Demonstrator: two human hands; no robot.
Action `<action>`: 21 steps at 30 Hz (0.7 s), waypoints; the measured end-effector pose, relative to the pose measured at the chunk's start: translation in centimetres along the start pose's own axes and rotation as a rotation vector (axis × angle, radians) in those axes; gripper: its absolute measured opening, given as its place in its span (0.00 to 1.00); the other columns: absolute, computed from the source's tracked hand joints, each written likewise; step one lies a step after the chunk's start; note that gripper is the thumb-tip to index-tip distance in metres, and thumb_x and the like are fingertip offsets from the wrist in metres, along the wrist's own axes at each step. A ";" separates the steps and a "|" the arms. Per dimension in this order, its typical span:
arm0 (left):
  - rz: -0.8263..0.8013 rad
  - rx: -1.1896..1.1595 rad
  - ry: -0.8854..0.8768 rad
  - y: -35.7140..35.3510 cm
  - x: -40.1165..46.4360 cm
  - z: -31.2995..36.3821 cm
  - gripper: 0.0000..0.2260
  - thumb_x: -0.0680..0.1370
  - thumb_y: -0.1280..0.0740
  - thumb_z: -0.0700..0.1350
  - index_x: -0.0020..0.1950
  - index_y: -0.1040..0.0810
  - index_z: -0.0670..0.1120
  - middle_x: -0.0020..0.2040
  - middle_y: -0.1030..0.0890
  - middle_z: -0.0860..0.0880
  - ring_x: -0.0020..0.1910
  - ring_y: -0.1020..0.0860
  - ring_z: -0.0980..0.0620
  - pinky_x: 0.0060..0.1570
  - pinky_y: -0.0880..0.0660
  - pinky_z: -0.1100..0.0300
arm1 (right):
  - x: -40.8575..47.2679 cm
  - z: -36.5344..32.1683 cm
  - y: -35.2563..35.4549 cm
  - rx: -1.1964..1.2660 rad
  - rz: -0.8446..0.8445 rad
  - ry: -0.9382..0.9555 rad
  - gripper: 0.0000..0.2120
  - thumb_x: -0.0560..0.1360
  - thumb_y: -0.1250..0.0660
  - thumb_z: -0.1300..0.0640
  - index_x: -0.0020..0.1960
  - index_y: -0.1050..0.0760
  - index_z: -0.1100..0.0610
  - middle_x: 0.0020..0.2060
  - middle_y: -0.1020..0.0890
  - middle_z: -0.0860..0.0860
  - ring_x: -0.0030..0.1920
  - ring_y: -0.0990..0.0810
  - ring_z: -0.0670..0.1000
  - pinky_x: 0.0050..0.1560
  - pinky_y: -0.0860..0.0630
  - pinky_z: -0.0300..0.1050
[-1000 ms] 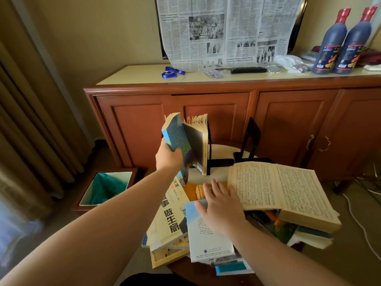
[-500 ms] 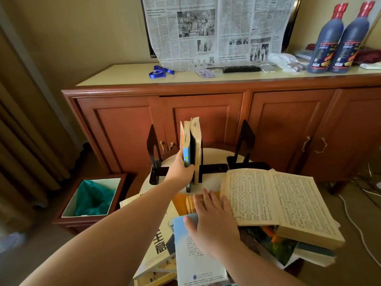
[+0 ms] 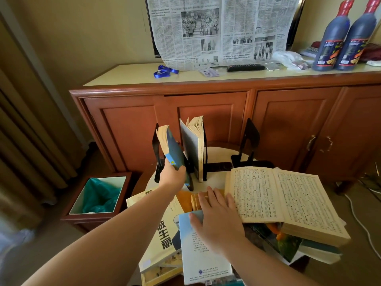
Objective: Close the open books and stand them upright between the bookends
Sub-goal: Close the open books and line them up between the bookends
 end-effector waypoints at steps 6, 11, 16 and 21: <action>-0.163 0.009 -0.148 -2.3 1.0 2.0 0.30 0.84 0.33 0.46 0.83 0.44 0.52 0.67 0.20 0.49 0.59 0.18 0.49 0.55 0.20 0.55 | 0.1 0.0 0.1 -0.014 -0.006 -0.003 0.37 0.81 0.61 0.31 0.85 0.53 0.48 0.84 0.52 0.53 0.84 0.57 0.55 0.81 0.61 0.61; -0.357 0.141 -0.250 -5.2 1.3 3.9 0.46 0.82 0.31 0.41 0.84 0.62 0.62 0.78 0.32 0.48 0.67 0.23 0.50 0.61 0.19 0.51 | 0.3 0.0 0.0 -0.019 -0.019 -0.007 0.38 0.81 0.61 0.31 0.85 0.54 0.49 0.84 0.53 0.54 0.84 0.57 0.56 0.81 0.62 0.61; -0.374 0.212 -0.258 -5.9 2.8 3.9 0.49 0.81 0.30 0.38 0.82 0.65 0.65 0.80 0.36 0.49 0.60 0.25 0.54 0.55 0.17 0.52 | 0.3 0.0 0.0 -0.030 -0.022 -0.005 0.38 0.81 0.61 0.30 0.85 0.53 0.49 0.85 0.53 0.53 0.84 0.57 0.56 0.81 0.61 0.61; -0.345 0.225 -0.284 -5.7 3.5 4.4 0.50 0.81 0.30 0.36 0.84 0.63 0.62 0.80 0.32 0.48 0.61 0.21 0.51 0.58 0.18 0.51 | 0.3 0.1 -0.1 -0.023 -0.012 -0.001 0.38 0.80 0.61 0.30 0.85 0.52 0.49 0.85 0.52 0.53 0.84 0.56 0.56 0.81 0.59 0.62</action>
Point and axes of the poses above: each hand's wrist, its own x-axis towards the middle knuckle, its own y-axis out of the back of the hand, z = x × y, the point moved 10 cm from there along x, towards the middle knuckle
